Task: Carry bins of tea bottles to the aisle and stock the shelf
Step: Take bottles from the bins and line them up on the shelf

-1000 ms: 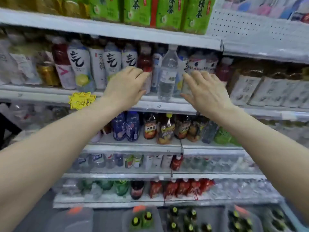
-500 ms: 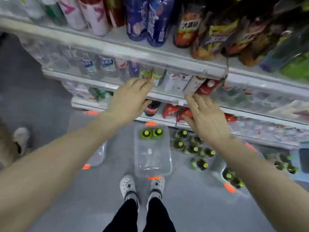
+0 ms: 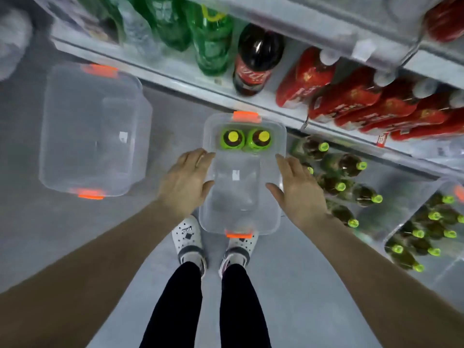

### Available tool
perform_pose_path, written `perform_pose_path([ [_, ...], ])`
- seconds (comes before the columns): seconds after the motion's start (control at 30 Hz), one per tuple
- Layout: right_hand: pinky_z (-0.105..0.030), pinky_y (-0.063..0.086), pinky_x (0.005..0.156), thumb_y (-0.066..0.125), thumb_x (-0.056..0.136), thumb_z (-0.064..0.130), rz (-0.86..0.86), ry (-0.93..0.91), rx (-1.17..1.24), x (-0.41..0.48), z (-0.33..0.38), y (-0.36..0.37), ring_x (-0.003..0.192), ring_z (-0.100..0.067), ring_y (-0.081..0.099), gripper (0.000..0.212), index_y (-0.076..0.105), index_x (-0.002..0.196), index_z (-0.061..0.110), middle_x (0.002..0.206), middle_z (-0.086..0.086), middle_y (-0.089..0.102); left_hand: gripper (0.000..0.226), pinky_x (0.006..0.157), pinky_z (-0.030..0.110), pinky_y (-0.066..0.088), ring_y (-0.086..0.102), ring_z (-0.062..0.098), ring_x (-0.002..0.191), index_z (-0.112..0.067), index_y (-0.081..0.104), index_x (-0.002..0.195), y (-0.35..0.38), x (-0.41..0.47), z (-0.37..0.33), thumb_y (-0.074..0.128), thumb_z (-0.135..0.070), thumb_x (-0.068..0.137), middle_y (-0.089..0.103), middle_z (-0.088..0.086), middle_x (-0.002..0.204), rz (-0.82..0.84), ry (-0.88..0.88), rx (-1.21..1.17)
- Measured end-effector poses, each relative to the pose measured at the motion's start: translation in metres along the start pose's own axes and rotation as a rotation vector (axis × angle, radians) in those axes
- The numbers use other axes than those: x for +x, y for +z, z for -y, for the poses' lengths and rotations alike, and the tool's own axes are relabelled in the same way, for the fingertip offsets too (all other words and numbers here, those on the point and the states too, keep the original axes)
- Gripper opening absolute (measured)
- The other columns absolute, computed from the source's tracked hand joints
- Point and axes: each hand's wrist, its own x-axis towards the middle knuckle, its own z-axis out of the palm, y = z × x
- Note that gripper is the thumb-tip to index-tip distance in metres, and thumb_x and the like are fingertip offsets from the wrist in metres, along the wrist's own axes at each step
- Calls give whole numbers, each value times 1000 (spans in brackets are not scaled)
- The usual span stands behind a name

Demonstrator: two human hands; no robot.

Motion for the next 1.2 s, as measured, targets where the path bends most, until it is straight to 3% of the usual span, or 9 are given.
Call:
perform_pose_path([
  [0.27,-48,43,101,58,98,32,56,232,230,111,-39,125,132,-42,44,75,17,156,6,152,-23,34,76,96,51,53,45,41,131,-5,45,144,139,28,41,80,-19,78,44,20,147,159,-77,-26],
  [0.43,-46,45,93,62,96,30,-39,322,345,166,-58,174,120,-41,52,66,34,147,1,142,-23,44,80,89,49,54,41,44,134,-2,47,142,180,34,49,83,-20,73,44,24,146,168,-97,43],
  [0.53,-39,37,91,58,99,31,-70,305,338,170,-65,187,115,-38,54,56,39,143,2,134,-22,51,78,98,44,50,36,39,138,-3,43,145,187,30,51,78,-23,78,44,21,147,144,-84,96],
  [0.73,-37,37,71,57,99,29,-45,187,278,148,-64,175,96,-43,60,45,47,131,0,106,-24,63,81,115,47,36,40,40,138,-1,39,148,175,32,48,78,-20,79,44,24,146,158,-65,89],
  [0.83,-30,31,67,59,98,34,-41,164,321,127,-59,150,88,-41,62,43,50,122,-1,94,-19,63,84,112,42,36,41,36,138,-5,36,150,158,39,35,79,-24,81,39,19,151,215,-109,-19],
  [1.0,-34,54,74,62,95,41,112,148,586,100,-46,101,82,-22,69,32,54,108,13,82,0,68,107,115,29,26,30,23,145,-17,18,157,133,57,17,83,-42,75,29,7,159,397,-171,-379],
  [1.1,-13,44,69,63,95,37,237,174,786,99,-36,76,70,7,58,17,53,91,24,68,22,62,113,106,29,42,51,16,127,-28,27,152,116,61,9,92,-43,62,54,-5,138,464,-251,-630],
  [1.13,-12,42,70,63,95,41,265,180,838,101,-33,72,70,8,57,19,54,88,25,68,23,61,106,98,29,47,58,14,117,-32,33,146,111,61,10,93,-42,59,60,-10,126,457,-296,-693],
  [1.2,-25,46,77,63,89,54,296,167,919,108,-26,69,77,-4,59,32,58,89,23,76,12,61,96,93,32,51,64,14,105,-37,41,134,104,60,15,93,-50,53,64,-14,114,432,-349,-718],
])
